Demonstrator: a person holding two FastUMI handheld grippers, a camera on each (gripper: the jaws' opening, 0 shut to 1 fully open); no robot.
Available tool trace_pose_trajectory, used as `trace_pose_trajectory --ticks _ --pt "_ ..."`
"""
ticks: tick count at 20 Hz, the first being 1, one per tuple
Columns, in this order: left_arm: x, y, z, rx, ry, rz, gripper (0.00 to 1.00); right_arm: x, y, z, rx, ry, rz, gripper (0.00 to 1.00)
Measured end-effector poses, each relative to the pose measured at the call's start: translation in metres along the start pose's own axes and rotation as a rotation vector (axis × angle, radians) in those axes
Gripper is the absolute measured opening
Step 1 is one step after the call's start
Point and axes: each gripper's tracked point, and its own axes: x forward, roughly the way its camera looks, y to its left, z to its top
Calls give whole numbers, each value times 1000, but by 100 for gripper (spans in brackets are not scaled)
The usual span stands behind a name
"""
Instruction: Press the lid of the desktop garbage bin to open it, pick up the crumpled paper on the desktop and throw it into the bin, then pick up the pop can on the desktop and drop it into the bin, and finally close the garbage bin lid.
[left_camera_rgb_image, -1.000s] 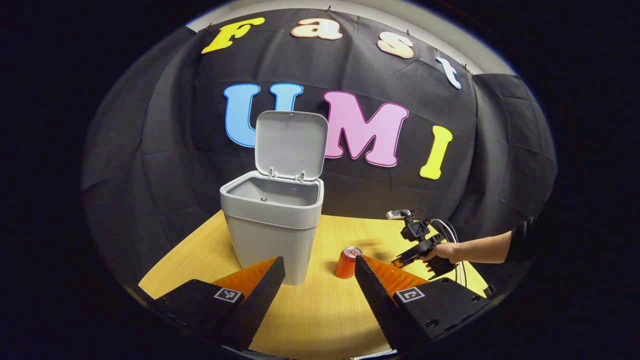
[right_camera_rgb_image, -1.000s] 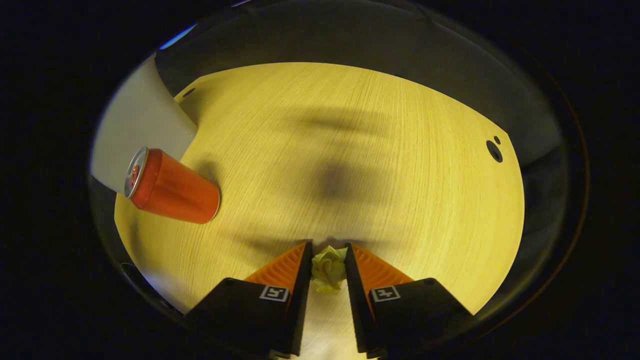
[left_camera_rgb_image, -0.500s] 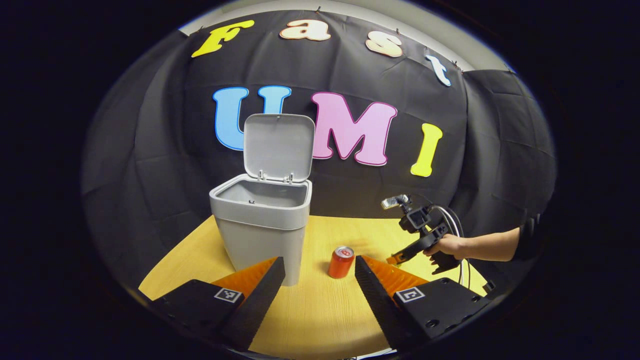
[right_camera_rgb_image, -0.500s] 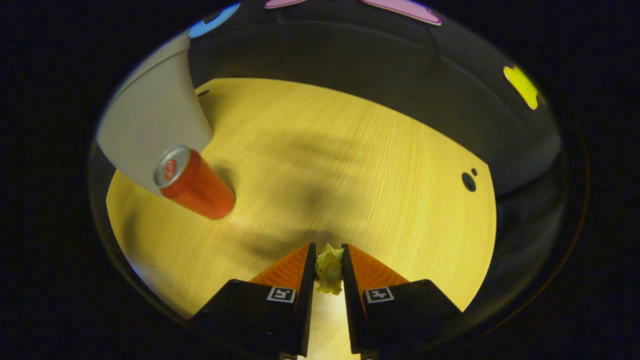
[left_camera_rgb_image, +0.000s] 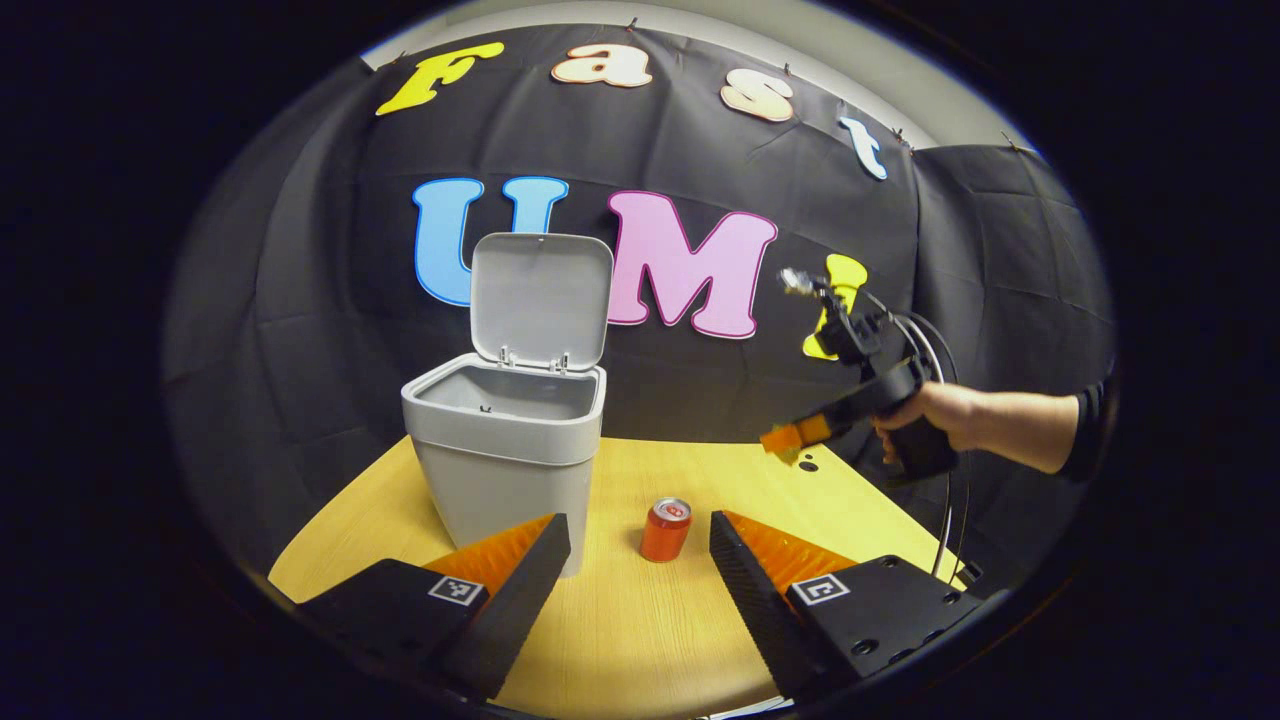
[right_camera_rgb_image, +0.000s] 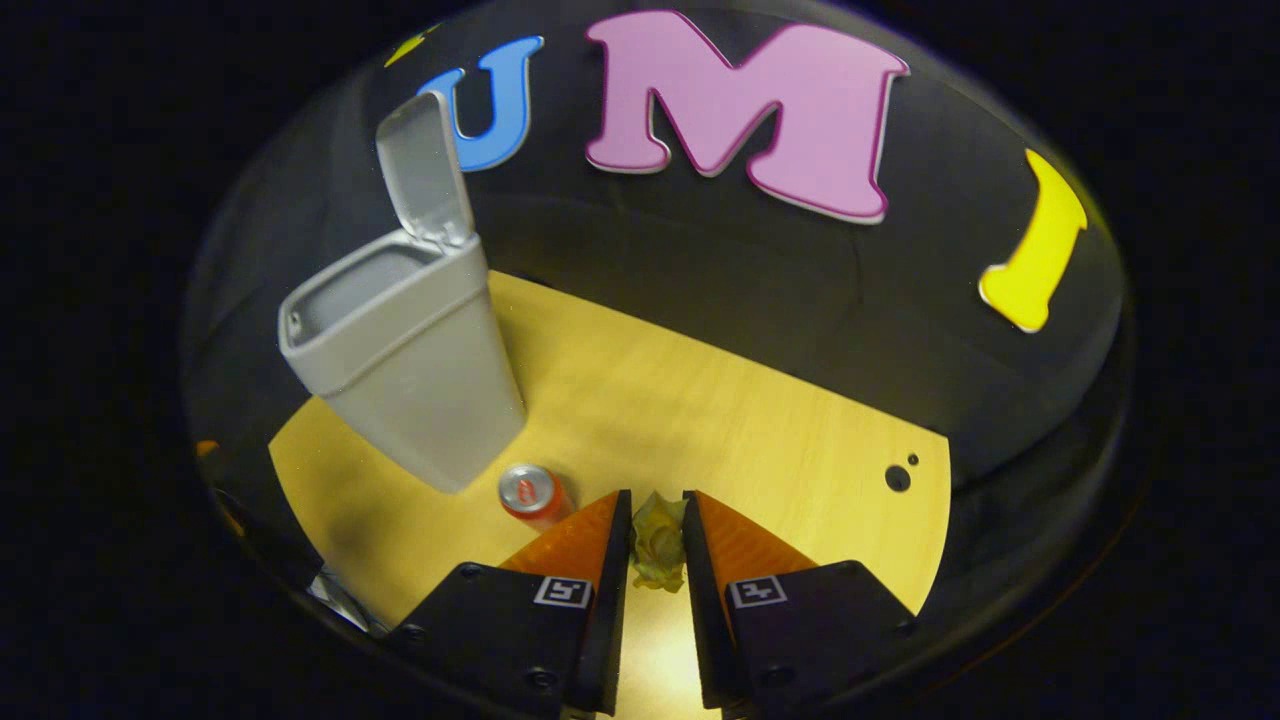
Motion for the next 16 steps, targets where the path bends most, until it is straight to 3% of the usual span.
trace_pose_trajectory --ticks 2,5,8,13,16 --pt "-1 4 1 7 -8 6 96 -10 42 42 22 -65 80 35" --pt "-4 13 5 10 -28 25 96 -13 86 104 -26 -140 138 35" --pt "-6 22 14 13 -58 50 96 -4 137 143 -72 -184 220 35" --pt "-12 43 19 21 -77 114 96 23 217 166 -151 -180 317 35" --pt "-19 56 18 5 -81 154 96 41 244 162 -174 -165 337 35"
